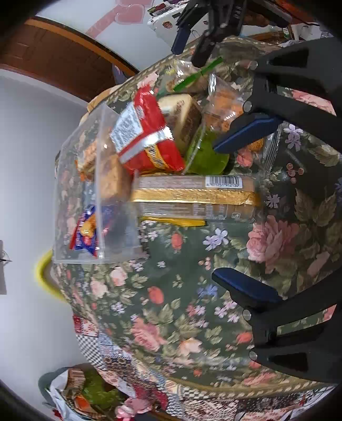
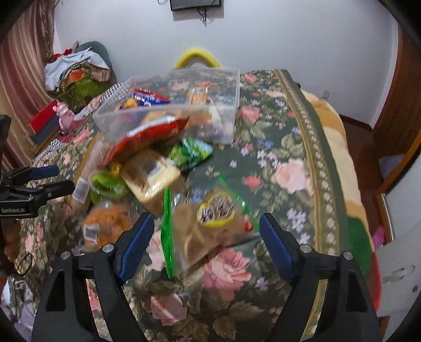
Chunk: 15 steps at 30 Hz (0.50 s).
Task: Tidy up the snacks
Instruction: 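Grasp the gold-striped biscuit pack with the left tool while the right tool grasps the yellow-labelled clear bag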
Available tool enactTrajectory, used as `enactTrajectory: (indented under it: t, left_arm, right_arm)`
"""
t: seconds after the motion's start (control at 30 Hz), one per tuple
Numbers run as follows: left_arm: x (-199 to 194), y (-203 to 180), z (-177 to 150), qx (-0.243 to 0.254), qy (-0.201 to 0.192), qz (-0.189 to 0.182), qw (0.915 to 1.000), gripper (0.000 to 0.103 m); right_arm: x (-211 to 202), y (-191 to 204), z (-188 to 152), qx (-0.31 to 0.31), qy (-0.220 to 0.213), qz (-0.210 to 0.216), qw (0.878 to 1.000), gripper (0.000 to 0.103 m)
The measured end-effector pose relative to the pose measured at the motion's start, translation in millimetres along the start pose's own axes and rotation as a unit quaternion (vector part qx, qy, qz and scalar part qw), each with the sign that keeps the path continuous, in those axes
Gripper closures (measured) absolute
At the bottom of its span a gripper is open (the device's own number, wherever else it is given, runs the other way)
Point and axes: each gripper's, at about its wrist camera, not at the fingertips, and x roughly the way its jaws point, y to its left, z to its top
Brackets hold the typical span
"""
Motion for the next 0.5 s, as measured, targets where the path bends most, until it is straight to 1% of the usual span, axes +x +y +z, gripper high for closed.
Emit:
enactTrajectory:
  t: [0.1,0.2,0.33,0.4,0.5]
  left_arm:
    - [12.7,-0.5,-3.5,-0.007,0.009,-0.001,0.9999,0.018]
    - [21.2,0.9,-1.6,-0.014,0.013,-0.004,0.9998,0.019]
    - [24.0,2.4,5.9,-0.018,-0.003,0.0,0.9998,0.019]
    - [25.7,3.6,9.6,-0.019,-0.007,0.001,0.9998,0.025]
    - [34.1,6.0,13.9,-0.025,-0.002,-0.002,0.9997,0.029]
  right_arm:
    - [7.4,4.0,-3.0,-0.01,0.004,-0.013,1.0,0.019]
    - [13.8,2.1,-1.5,-0.006,0.007,-0.017,1.0,0.019]
    - [23.2,-3.4,2.6,0.006,0.012,-0.012,1.0,0.019]
    - [26.9,-3.6,3.6,0.009,0.015,-0.012,1.0,0.019]
    - [31.3,-1.2,5.2,0.007,0.012,-0.015,1.0,0.019]
